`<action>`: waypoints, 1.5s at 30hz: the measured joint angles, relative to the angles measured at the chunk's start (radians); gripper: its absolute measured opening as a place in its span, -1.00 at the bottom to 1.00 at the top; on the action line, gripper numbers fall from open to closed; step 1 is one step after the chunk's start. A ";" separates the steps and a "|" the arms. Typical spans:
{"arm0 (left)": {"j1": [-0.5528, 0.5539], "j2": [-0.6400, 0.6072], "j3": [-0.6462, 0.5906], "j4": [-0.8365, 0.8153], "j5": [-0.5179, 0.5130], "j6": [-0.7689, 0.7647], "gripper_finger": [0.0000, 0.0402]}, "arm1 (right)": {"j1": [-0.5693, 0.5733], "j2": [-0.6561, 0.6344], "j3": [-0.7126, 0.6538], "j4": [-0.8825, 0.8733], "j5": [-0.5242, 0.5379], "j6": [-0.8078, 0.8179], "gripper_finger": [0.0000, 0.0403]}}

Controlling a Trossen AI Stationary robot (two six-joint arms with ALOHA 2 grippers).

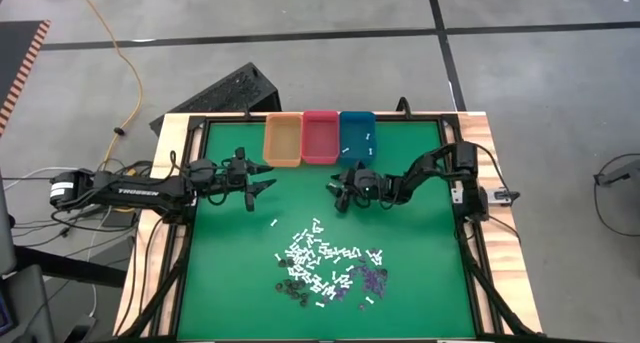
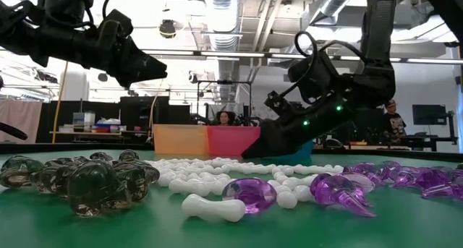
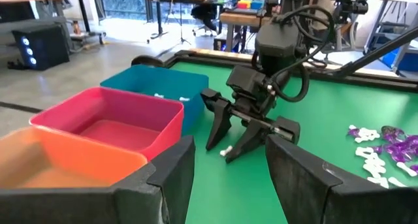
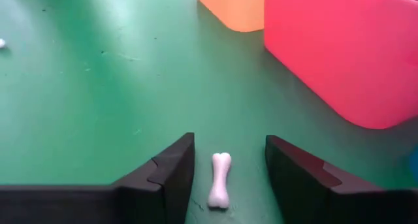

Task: Sort Halloween decoration
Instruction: Put the white bone toy into the blue bin

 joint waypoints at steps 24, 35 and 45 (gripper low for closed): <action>0.000 0.000 0.000 -0.031 -0.024 -0.019 -0.11 | 0.014 -0.013 -0.007 0.014 0.023 -0.030 -0.77; 0.000 0.000 0.000 -0.037 -0.048 -0.019 -0.11 | -0.002 -0.258 -0.018 -0.148 0.031 -0.112 -0.77; 0.000 0.000 0.000 -0.050 -0.054 -0.012 -0.11 | -0.072 -0.517 -0.011 -0.312 0.106 -0.176 -0.76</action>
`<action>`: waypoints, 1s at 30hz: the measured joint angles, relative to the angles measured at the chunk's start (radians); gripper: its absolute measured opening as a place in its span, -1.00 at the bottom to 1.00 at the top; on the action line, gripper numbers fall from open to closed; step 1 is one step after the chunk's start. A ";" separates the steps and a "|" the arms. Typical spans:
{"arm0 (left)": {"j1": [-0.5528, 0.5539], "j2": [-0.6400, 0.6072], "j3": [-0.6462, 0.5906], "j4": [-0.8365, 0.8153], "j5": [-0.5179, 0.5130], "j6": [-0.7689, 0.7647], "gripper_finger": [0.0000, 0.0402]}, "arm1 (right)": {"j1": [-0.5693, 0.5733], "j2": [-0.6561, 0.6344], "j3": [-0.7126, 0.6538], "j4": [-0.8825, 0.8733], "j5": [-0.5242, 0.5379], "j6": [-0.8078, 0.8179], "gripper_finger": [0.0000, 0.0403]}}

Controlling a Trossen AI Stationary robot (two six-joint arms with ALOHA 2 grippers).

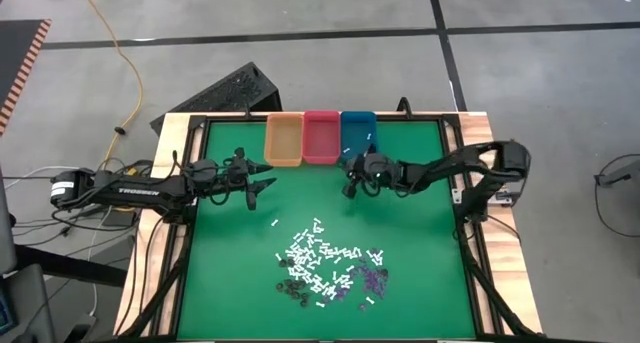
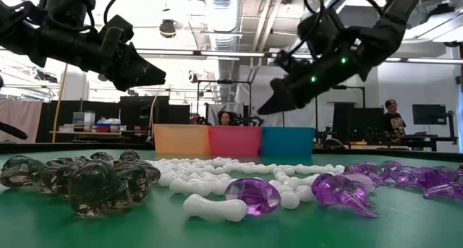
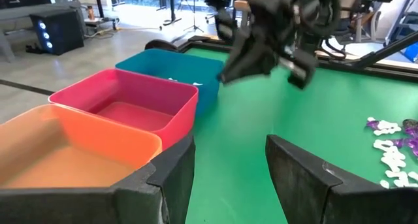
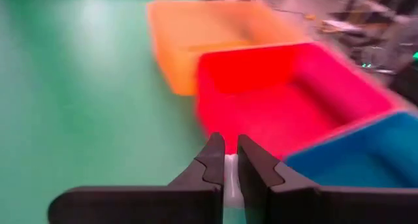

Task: Sort Halloween decoration
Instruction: Put the white bone toy into the blue bin

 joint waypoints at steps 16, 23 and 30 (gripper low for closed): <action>0.000 0.000 0.000 0.000 -0.001 -0.018 -0.11 | -0.166 -0.035 0.001 -0.083 0.012 0.073 -0.43; 0.000 0.000 0.000 0.001 -0.001 -0.033 -0.11 | -0.117 -0.117 0.002 -0.108 0.041 0.028 0.06; 0.000 0.000 0.000 0.001 0.006 -0.035 -0.11 | 0.069 -0.155 0.003 -0.116 -0.082 0.039 0.12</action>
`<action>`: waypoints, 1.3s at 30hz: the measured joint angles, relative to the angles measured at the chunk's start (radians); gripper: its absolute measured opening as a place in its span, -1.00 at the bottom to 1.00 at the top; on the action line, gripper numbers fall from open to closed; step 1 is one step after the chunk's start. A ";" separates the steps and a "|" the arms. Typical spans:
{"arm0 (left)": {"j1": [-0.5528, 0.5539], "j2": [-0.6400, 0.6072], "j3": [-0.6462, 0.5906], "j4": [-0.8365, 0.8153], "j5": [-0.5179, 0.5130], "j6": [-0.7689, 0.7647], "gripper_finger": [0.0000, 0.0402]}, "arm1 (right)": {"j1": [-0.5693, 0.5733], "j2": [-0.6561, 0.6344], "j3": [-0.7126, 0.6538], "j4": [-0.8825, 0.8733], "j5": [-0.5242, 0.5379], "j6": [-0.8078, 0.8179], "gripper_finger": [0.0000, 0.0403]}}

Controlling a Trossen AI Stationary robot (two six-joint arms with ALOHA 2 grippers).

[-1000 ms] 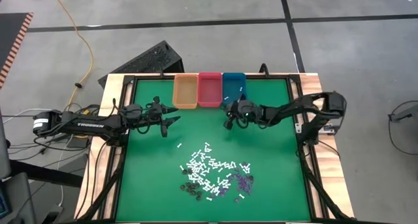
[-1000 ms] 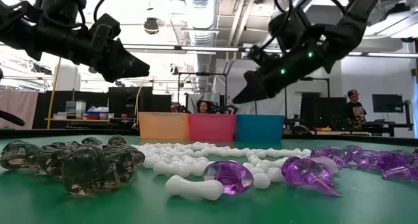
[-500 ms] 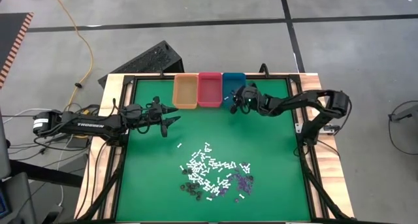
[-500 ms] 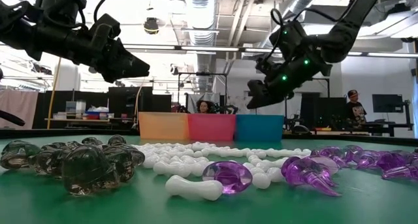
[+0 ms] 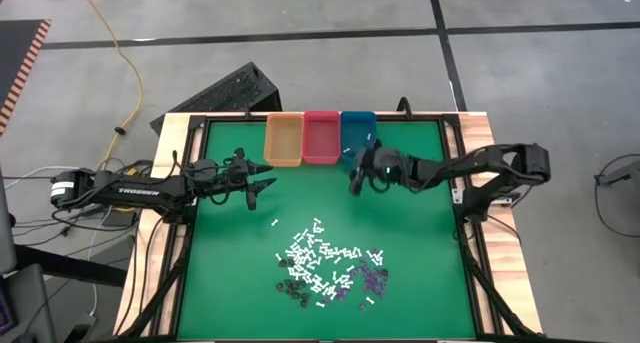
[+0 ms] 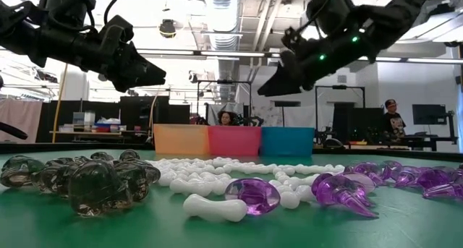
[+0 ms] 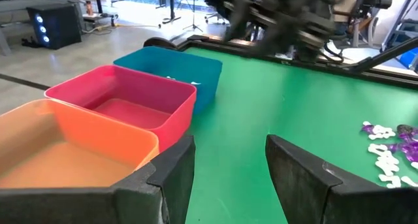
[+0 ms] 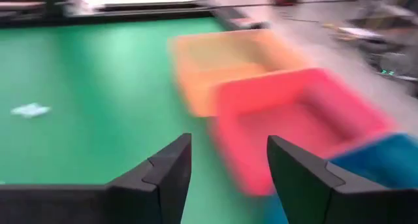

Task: Sort Halloween decoration
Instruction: Put the white bone toy into the blue bin, then put the bone into the blue bin

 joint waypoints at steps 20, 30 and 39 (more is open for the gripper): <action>0.000 0.000 0.000 -0.005 0.001 0.000 -0.11 | 0.307 0.454 0.035 0.442 0.132 0.110 0.06; 0.000 0.000 0.000 -0.029 -0.004 -0.003 -0.11 | 0.331 0.573 0.186 0.345 0.133 0.048 0.06; 0.000 0.001 0.000 -0.035 0.001 0.000 -0.11 | 0.318 0.566 0.182 0.258 0.158 0.077 0.06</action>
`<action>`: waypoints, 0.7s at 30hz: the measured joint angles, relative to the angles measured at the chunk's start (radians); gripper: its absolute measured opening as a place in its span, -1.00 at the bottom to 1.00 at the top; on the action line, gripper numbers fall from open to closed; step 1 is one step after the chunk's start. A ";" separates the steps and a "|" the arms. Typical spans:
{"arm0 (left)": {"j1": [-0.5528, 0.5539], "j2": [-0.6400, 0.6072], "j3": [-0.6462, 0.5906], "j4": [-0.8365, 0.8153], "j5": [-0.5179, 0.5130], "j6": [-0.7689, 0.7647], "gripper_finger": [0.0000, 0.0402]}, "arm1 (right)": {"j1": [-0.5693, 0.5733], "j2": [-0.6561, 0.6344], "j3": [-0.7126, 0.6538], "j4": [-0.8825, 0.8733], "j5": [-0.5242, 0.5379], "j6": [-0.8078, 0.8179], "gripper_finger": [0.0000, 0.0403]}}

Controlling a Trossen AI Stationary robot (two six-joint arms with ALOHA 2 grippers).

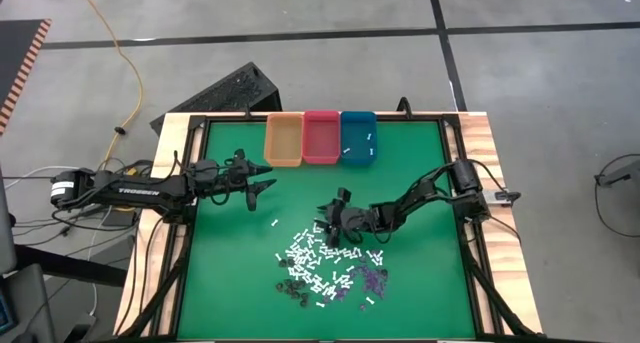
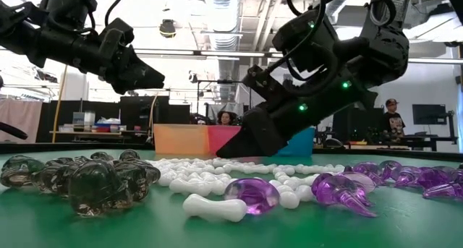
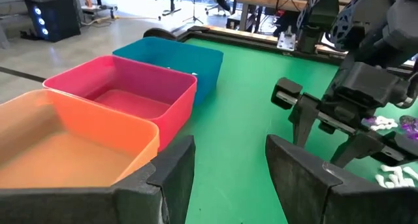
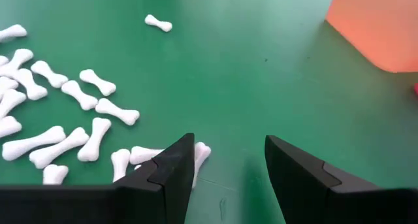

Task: Sort Halloween decoration
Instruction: Put the bone into the blue bin

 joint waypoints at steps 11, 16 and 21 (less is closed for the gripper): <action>0.000 0.000 0.000 -0.023 0.000 -0.001 -0.11 | -0.020 -0.006 0.003 -0.089 0.020 0.055 0.06; 0.000 0.000 0.000 -0.024 0.000 -0.003 -0.11 | -0.044 -0.006 0.002 -0.086 0.028 0.045 0.06; 0.000 0.000 0.000 -0.024 0.000 -0.003 -0.11 | -0.060 -0.035 0.000 -0.114 0.028 0.040 0.06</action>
